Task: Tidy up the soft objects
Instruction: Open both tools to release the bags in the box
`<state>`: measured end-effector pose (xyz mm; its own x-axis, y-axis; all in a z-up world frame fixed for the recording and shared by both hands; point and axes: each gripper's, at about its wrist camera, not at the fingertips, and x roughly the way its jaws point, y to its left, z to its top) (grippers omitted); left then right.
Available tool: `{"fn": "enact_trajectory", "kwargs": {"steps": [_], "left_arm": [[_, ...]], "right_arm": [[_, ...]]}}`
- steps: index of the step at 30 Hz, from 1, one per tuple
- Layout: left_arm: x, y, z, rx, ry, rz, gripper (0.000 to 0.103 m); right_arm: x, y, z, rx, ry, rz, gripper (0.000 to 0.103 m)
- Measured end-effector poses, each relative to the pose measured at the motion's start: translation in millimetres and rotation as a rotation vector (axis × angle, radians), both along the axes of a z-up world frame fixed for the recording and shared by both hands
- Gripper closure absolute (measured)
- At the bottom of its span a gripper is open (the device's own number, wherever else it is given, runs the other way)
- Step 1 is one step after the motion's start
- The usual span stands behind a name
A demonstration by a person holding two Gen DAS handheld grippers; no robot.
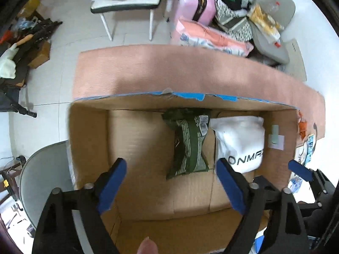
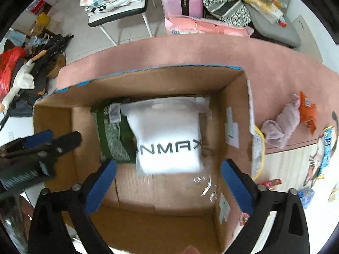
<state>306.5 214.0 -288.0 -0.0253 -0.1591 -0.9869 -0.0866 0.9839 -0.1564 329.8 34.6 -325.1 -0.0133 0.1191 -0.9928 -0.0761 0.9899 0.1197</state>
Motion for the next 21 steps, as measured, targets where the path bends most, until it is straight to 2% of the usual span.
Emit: {"fn": "enact_trajectory", "kwargs": {"steps": [3,7,13,17,21], "left_arm": [[-11.3,4.2,15.7,0.006,-0.047,0.022,0.006],[-38.1,7.0,30.3,0.031,-0.108,0.035,0.006],[-73.5,2.2,45.8,0.056,-0.166,0.072,0.006],[-96.2,-14.0,66.6,0.081,-0.218,0.082,0.006],[-108.9,-53.2,96.6,0.134,-0.293,0.054,0.006]], "right_arm": [[-17.5,2.3,16.2,0.0,-0.033,0.022,0.0],[-47.9,1.0,41.7,0.008,-0.125,0.028,0.0],[-74.3,-1.7,61.6,0.038,-0.204,0.022,0.0],[-88.8,-15.3,66.3,0.094,-0.221,0.015,0.0],[-103.0,-58.7,74.3,0.175,-0.199,-0.039,0.0]]}}
